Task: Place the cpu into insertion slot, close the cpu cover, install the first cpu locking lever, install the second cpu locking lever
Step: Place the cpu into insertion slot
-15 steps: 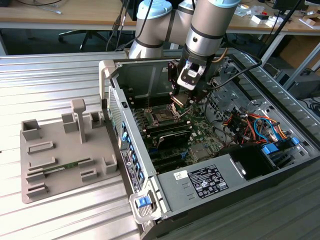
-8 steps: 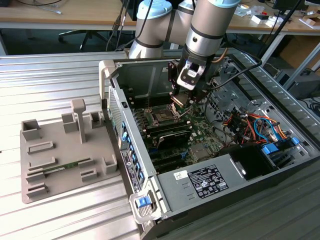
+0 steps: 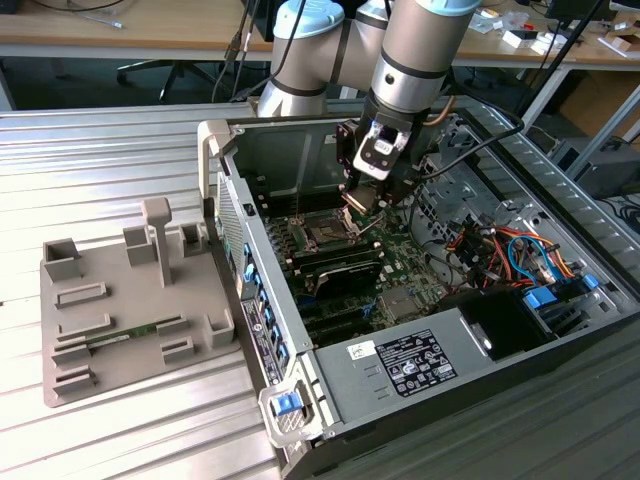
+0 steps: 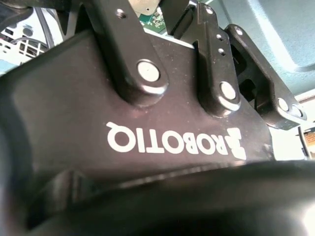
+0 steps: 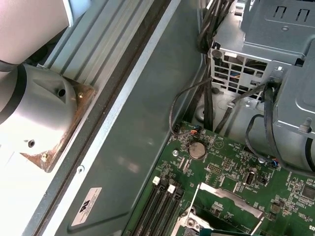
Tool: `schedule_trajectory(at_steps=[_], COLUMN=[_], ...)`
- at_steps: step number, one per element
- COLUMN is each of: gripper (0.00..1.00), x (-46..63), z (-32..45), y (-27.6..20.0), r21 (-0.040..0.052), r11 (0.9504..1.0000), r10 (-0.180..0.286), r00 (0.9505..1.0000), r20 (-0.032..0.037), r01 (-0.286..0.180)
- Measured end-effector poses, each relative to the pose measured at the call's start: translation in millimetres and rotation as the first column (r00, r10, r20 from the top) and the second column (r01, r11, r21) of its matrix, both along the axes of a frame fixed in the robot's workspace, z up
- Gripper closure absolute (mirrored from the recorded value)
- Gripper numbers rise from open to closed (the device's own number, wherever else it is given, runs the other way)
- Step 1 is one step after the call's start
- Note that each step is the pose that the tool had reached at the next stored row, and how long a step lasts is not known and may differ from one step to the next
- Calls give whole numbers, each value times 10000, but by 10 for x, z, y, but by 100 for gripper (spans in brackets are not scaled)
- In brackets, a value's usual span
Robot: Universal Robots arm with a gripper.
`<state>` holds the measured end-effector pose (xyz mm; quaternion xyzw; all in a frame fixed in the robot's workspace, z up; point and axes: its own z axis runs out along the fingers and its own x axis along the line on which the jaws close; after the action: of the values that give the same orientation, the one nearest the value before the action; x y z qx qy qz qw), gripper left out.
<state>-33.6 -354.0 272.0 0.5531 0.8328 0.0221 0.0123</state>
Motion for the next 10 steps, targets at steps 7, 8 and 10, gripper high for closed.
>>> schedule_trajectory(at_steps=[7,8,10], gripper=[45,45,45], x=[0,0,0], z=[-2,-2,-2], y=[0,0,0], r21=[0,0,0], r11=[10000,10000,9999], r10=[-80,-88,-107], r00=[10000,10000,9999], r20=[0,0,0], r01=[80,88,107])
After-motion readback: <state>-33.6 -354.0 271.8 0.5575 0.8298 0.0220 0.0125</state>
